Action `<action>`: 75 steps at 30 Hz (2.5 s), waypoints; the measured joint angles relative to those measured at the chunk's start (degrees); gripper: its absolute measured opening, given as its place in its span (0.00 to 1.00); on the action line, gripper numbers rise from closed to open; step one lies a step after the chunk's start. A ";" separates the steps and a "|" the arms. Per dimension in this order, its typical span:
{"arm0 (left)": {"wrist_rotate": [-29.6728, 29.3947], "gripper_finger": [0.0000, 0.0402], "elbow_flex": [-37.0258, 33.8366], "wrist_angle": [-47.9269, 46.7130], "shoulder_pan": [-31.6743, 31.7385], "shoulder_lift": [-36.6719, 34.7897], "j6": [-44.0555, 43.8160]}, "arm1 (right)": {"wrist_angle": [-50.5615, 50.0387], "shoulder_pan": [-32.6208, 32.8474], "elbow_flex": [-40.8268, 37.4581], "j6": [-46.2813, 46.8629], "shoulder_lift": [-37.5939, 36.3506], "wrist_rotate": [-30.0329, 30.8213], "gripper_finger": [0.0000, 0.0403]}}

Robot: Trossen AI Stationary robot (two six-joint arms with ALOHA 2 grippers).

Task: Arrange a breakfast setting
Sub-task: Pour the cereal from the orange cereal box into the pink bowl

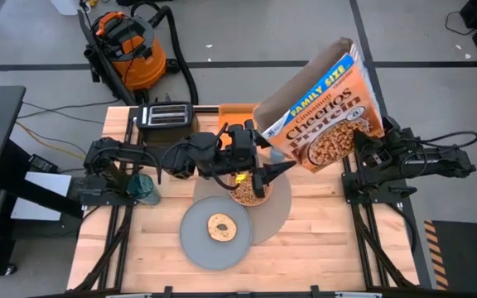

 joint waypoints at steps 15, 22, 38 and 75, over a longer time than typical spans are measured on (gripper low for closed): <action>-5.92 0.40 0.02 0.21 1.73 -0.27 0.16 | -1.54 0.31 0.00 -4.71 2.06 -1.10 0.54; -5.86 0.05 0.09 -1.10 1.73 -2.38 4.46 | -18.51 0.31 6.56 -6.44 2.06 -1.52 0.65; -5.25 0.03 0.00 -28.27 0.77 -11.34 6.36 | -59.74 0.24 25.93 -10.13 4.04 -3.09 0.98; -7.24 0.36 0.08 -42.28 1.23 -6.69 1.80 | -58.87 0.28 26.54 -6.49 11.09 -6.77 0.03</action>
